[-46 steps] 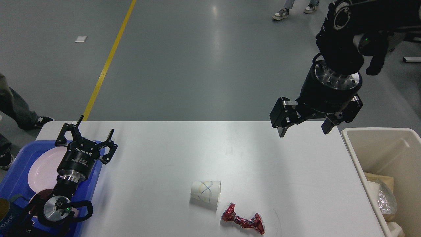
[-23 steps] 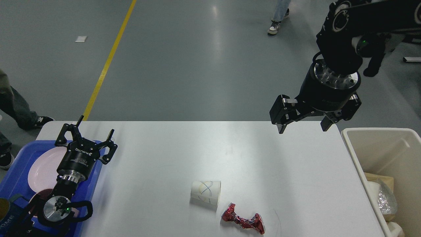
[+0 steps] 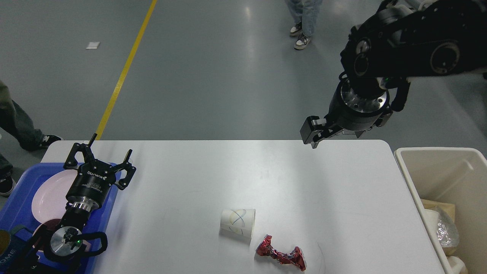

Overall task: Tidy desktop
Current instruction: 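Raise the right gripper and move it over the folded white paper, then lower the right gripper and grasp the folded white paper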

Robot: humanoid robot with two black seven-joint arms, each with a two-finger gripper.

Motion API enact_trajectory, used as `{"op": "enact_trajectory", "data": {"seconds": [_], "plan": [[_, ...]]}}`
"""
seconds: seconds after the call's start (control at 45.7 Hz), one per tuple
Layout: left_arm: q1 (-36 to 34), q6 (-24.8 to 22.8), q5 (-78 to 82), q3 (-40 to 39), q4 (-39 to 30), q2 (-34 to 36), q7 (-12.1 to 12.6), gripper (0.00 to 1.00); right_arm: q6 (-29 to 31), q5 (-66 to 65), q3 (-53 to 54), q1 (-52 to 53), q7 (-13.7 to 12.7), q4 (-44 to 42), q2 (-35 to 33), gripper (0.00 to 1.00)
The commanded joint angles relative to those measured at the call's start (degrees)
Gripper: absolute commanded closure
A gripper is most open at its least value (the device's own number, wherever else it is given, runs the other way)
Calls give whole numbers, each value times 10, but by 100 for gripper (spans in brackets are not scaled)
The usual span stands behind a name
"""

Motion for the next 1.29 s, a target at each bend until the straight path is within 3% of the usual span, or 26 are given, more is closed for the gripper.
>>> {"op": "enact_trajectory", "data": {"seconds": [0.0,0.109,0.35,0.503,0.678,0.809,0.962,1.115,1.268], "plan": [[0,0,0,0,0,2,0,4,-2,-129,35,-51,50,-1,13,2],[0,0,0,0,0,0,0,4,-12,-230,61,-93,85,-5,31,6],[0,0,0,0,0,0,0,4,-106,-298,77,-211,116,-58,77,5],[0,0,0,0,0,0,0,4,-128,-331,98,-295,160,-127,122,4],[-1,0,0,0,0,0,0,4,-153,-378,106,-343,239,-165,155,4],[-1,0,0,0,0,0,0,4,-208,-400,102,-376,240,-205,186,3],[-1,0,0,0,0,0,0,4,-228,-406,104,-434,239,-272,200,1],[-1,0,0,0,0,0,0,4,-282,-425,102,-469,240,-291,200,1],[-1,0,0,0,0,0,0,4,-296,-475,104,-495,245,-285,200,1]]}}
